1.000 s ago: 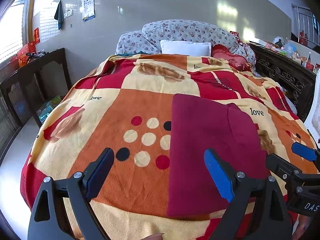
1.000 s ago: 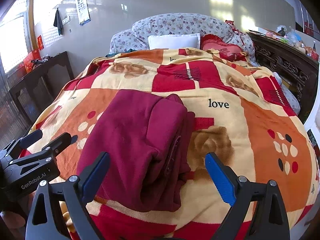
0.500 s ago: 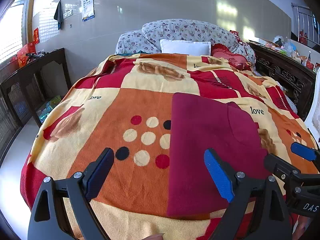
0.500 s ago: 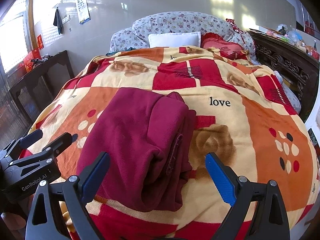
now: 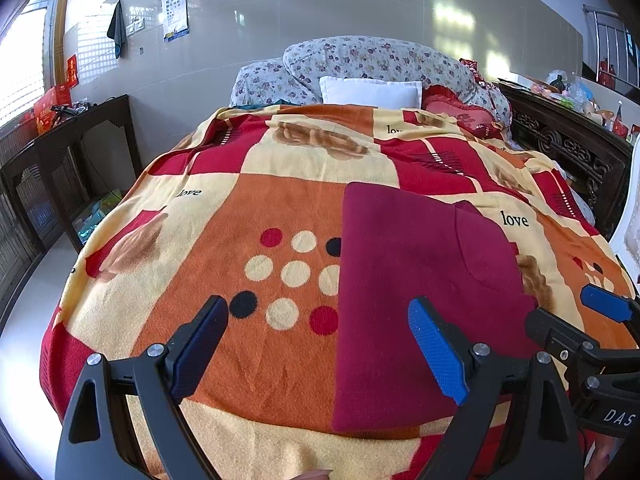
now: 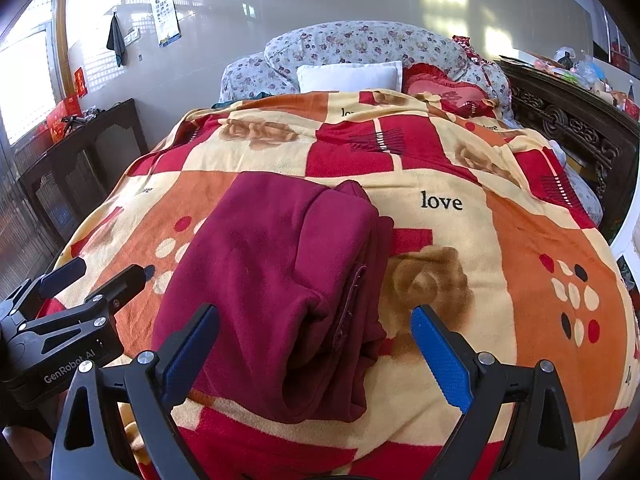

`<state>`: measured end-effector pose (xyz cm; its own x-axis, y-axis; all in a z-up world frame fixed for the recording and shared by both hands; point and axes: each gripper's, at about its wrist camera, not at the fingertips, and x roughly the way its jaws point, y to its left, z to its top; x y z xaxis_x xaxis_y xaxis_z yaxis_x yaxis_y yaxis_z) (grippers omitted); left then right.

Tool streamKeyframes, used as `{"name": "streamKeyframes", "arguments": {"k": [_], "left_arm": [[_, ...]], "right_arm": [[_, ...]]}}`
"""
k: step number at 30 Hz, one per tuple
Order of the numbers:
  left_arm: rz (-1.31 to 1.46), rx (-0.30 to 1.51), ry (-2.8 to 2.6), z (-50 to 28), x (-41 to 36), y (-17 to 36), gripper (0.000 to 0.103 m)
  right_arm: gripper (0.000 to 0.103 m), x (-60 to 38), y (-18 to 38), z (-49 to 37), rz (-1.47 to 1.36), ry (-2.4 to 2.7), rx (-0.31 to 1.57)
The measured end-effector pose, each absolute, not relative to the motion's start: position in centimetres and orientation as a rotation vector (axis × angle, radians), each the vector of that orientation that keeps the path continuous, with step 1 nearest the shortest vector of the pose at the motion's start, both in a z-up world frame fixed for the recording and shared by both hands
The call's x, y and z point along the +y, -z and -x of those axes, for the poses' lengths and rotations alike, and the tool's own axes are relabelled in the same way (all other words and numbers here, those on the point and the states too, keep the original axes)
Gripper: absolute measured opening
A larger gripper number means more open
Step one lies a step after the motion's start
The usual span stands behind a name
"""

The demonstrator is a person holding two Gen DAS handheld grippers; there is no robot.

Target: Fold small clothes

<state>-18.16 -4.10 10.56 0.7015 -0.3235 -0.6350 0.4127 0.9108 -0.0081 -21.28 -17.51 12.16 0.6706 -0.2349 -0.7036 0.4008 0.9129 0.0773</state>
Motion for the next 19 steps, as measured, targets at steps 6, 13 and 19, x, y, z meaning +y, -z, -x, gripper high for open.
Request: {"name": "streamKeyframes", "arguments": {"k": [6,13,19], "left_arm": [[-0.139,0.679,0.411,18.2,-4.16,-10.57,0.091],[-0.138,0.68,0.418,18.25,-4.26,-10.42,0.091],[-0.147,0.676,0.429,18.02,-4.49,-10.0,0.091]], "right_arm": [[0.099,-17.49,-12.08,21.22,-0.234,0.365,0.758],[0.099,-17.52,-12.01,21.19,-0.236,0.362,0.762],[0.099,-17.97,-12.02,21.29,-0.246,0.355,0.763]]}}
